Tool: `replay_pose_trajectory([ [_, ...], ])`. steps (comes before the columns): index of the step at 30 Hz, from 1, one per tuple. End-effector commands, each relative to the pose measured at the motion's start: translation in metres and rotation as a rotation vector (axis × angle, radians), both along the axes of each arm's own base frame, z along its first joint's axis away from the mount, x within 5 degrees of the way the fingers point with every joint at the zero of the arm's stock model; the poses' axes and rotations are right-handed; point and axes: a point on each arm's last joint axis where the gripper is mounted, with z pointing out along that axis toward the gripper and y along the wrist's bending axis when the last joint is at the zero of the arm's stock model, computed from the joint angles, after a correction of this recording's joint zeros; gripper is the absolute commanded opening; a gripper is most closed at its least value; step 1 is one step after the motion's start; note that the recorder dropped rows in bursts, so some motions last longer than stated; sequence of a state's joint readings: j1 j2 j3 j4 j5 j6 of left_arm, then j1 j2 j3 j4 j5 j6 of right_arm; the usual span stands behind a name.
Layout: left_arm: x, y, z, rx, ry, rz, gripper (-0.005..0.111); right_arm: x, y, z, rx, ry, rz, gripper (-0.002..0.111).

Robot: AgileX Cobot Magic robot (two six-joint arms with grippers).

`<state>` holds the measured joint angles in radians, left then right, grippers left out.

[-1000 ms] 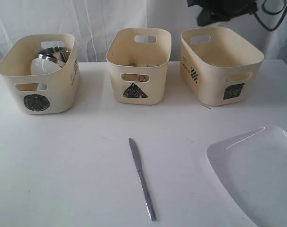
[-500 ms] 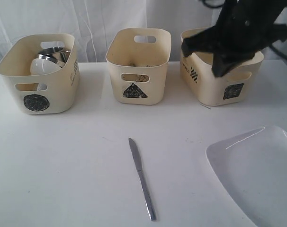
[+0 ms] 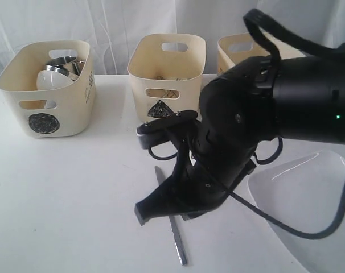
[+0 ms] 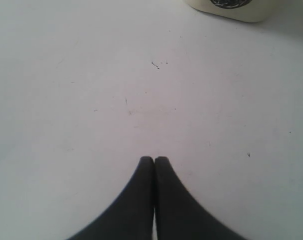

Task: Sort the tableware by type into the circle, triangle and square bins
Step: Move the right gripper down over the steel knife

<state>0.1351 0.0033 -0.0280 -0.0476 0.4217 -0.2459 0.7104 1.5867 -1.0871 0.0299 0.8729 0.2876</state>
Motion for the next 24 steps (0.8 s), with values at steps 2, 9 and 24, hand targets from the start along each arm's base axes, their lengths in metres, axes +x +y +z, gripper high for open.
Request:
replay_pose_trajectory([
  [2, -0.003, -0.001, -0.007, -0.020, 0.061, -0.005, 0.001, 0.005, 0.013, -0.017, 0.053, 0.026, -0.003, 0.014],
  [9, -0.003, -0.001, -0.007, -0.020, 0.061, -0.005, 0.001, 0.023, 0.026, -0.044, 0.065, -0.060, 0.066, 0.051],
  [24, -0.003, -0.001, -0.007, -0.020, 0.061, -0.005, 0.001, 0.052, 0.013, -0.064, -0.033, 0.091, -0.122, 0.040],
])
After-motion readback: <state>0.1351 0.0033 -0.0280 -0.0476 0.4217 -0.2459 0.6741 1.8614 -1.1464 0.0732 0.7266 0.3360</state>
